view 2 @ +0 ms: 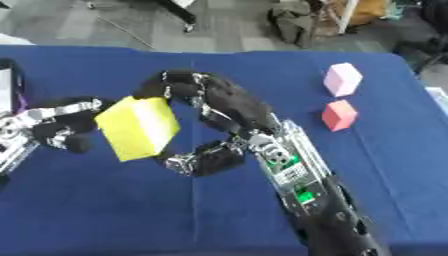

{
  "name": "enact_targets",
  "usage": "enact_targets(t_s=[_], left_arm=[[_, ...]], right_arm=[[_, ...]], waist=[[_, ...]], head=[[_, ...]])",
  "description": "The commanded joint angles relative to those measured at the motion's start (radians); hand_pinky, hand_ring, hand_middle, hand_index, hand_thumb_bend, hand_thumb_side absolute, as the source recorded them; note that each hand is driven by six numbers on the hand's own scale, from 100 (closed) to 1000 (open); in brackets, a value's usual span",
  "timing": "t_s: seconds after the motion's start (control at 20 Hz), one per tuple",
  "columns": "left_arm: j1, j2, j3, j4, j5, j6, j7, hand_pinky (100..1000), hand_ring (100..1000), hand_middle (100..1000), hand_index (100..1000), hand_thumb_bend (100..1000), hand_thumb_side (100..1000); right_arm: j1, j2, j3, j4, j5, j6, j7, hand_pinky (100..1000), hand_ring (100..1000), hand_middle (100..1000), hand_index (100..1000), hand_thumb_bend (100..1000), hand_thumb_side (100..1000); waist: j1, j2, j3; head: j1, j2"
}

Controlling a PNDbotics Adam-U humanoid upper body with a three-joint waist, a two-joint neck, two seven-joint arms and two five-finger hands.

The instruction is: Pick up the objects with one hand, pass them to the other hand, and then place them into the box on the other side of the table.

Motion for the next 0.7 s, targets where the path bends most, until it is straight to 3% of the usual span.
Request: enact_targets(t_s=[0.05,0.7], left_arm=[[-0.025,0.018,0.011,-0.016,-0.008,-0.001,0.003,778,768,649,782,942,704],[-0.067,0.003,-0.015,0.018,-0.012,0.023,0.010,769,755,623,779,944,684]], right_arm=[[-0.019,-0.003,-0.001,0.000,0.049,-0.004,-0.020,674,590,325,420,100,205],[-0.035,0.015,0.007,0.041,0.206,-0.037,-0.066,672,594,321,430,100,210]], waist=[[0.007,-0.008,0.001],[0.008,-0.003,0.009]], head=[[-0.003,-0.002],[-0.003,-0.002]])
